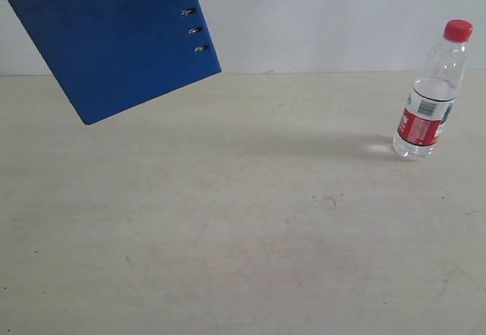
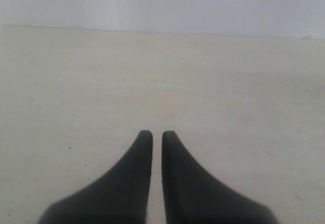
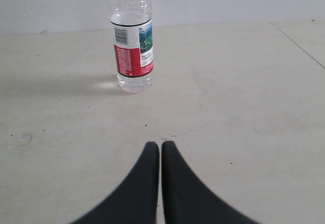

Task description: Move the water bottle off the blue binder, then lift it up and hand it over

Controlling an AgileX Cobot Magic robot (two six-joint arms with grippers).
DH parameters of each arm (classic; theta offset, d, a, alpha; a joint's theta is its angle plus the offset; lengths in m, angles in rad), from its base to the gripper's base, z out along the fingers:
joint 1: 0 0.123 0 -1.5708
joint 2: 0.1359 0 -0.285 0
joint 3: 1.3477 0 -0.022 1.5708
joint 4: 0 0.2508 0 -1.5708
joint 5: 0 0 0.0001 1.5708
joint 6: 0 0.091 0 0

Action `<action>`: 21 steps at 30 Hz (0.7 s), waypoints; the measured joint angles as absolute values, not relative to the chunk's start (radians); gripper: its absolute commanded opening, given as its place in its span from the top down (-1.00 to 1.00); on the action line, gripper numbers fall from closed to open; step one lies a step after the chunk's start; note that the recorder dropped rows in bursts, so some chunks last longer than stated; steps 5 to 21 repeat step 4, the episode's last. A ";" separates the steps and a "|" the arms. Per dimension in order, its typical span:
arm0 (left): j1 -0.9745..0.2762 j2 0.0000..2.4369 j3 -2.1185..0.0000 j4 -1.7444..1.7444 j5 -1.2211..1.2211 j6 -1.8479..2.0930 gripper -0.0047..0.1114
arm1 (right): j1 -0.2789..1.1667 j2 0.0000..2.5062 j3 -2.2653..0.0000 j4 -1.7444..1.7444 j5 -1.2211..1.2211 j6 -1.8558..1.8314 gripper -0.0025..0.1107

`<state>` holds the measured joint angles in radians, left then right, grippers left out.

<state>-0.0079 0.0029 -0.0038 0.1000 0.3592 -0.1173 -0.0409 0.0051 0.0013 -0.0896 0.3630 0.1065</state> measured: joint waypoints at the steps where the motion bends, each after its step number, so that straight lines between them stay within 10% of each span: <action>1: -0.008 0.003 -0.004 0.100 0.359 -0.117 0.80 | -0.041 0.005 0.001 -0.090 0.363 0.107 0.96; 21: -0.008 0.003 -0.004 0.100 0.359 -0.117 0.80 | -0.041 0.005 0.001 -0.090 0.363 0.107 0.96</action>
